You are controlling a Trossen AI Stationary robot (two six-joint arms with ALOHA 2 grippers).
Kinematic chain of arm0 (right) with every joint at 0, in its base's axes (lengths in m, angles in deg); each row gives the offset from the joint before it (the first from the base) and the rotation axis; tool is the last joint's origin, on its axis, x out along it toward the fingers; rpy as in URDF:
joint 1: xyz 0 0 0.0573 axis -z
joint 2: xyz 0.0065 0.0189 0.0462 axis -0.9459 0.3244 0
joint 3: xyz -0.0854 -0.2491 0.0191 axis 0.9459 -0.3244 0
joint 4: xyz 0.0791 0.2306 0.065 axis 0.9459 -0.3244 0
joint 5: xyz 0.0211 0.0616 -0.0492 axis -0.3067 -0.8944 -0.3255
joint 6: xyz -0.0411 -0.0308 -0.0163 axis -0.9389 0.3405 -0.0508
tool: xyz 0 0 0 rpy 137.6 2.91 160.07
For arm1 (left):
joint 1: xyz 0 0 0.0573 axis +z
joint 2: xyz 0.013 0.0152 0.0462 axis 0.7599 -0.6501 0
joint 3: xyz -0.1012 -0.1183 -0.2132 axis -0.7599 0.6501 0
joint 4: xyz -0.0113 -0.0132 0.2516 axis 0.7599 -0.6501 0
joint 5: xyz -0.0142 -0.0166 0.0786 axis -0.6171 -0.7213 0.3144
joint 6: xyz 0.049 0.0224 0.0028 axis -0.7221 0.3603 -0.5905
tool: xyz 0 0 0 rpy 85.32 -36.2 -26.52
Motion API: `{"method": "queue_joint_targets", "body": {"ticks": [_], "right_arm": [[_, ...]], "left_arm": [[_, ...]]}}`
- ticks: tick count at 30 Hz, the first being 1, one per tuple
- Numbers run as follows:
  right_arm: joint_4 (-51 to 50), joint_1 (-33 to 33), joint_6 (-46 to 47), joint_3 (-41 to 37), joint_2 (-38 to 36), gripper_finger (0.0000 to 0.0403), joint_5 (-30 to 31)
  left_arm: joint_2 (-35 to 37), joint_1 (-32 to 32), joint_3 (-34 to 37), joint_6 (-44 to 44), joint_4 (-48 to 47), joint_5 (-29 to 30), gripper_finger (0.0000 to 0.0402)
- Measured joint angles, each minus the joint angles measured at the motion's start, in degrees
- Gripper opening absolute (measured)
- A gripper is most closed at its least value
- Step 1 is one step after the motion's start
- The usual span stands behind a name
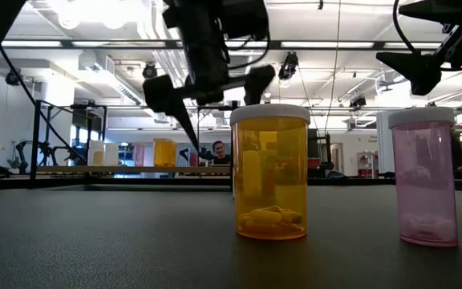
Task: Pick and place medicine bottles onto shelf by color
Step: Put the white pill bottle on the shelf aligned with the other white pill bottles
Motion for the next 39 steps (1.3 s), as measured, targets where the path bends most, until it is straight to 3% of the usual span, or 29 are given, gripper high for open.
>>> {"method": "queue_joint_targets", "body": {"ticks": [10, 19, 39], "right_arm": [[0.0, 0.0, 0.0, 0.0, 0.0, 0.0384, 0.0], [0.0, 0.0, 0.0, 0.0, 0.0, 0.0384, 0.0], [0.0, 0.0, 0.0, 0.0, 0.0, 0.0384, 0.0]], "left_arm": [[-6.9, -1.1, -3.5, 9.9, 0.3, -2.4, 0.0394], [-8.0, -1.1, -3.8, 11.8, -0.2, -3.2, 0.0384], [-8.0, -1.2, -3.7, 13.3, -0.2, -3.2, 0.0169]]}}
